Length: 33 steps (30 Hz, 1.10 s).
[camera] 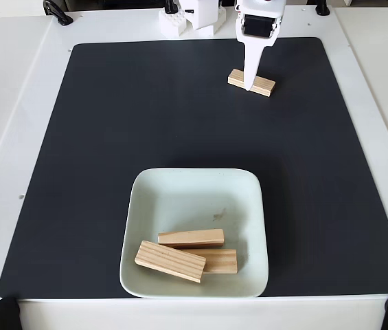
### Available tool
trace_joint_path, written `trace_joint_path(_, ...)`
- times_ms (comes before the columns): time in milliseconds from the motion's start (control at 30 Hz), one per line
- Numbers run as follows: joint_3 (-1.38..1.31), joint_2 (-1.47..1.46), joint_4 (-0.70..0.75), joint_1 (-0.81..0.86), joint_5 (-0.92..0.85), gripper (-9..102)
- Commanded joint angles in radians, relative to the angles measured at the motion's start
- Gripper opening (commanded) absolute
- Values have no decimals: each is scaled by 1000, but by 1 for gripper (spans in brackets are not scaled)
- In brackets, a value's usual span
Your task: Pick up the wooden block and place them on the plate.
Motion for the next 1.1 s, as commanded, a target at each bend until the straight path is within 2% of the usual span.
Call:
trace_joint_path(0,9,-12,-8,-17,25,27)
trace_joint_path(400,-8,-121,-25,-25,26,26)
trace_joint_path(500,14,-121,-67,-25,26,25)
trace_joint_path(600,40,-121,-89,-25,26,19)
trace_joint_path(767,63,-121,-91,-26,26,-2)
trace_joint_path(1067,34,-95,-89,-23,6,-1)
